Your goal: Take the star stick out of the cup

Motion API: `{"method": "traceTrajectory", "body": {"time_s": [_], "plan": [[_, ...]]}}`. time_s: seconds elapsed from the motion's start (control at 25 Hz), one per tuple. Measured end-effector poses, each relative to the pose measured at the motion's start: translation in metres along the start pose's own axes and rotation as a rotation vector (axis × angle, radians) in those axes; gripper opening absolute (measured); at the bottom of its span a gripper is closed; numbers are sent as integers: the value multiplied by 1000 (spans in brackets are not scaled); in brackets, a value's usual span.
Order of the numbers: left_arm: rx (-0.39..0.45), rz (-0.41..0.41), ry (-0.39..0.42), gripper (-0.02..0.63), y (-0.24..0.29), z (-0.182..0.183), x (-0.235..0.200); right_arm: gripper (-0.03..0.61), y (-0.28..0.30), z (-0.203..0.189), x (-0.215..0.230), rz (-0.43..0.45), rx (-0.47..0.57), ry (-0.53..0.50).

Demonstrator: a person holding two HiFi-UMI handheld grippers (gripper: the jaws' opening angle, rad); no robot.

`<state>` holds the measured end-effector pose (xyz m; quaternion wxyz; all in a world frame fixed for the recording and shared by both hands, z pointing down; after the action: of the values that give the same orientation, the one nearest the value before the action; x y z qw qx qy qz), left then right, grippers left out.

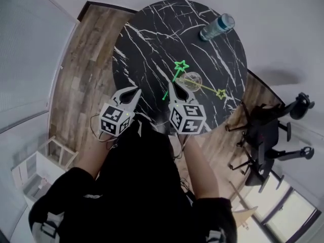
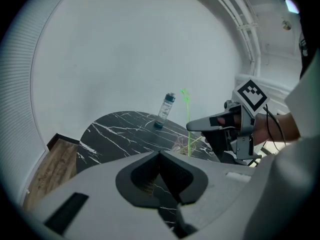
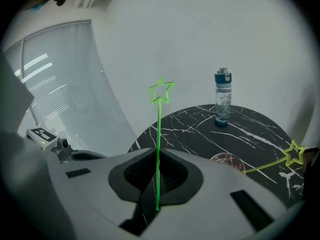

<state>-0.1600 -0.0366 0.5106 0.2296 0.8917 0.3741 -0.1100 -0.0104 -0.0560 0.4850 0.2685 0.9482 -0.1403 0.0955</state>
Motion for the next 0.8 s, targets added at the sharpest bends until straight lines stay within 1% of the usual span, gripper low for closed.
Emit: {"method": "traceTrajectory", "body": {"time_s": [0.32,0.68,0.8], "plan": [[-44,45,-21,-2,-1,-32,-12,11,17,-49,-4,38,-148,-29],[-93,123,-45,-2,-9,-58,-33,11,34,-89,0,86,-257,-52],[-102,144,-54,-2,-10,-63,-37,11,41,-99,1,91,-279,-30]]}}
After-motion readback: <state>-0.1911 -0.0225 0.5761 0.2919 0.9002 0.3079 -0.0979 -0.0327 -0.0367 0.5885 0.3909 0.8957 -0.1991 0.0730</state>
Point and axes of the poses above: the fingertips, and each gripper's own axes: y forward along the fingers, x to its right, z out of its top, the point moved 3 cm from there along -y, backward along the fingers, and after that the axes turned 10 degrees about x, right-handed, at the moved point
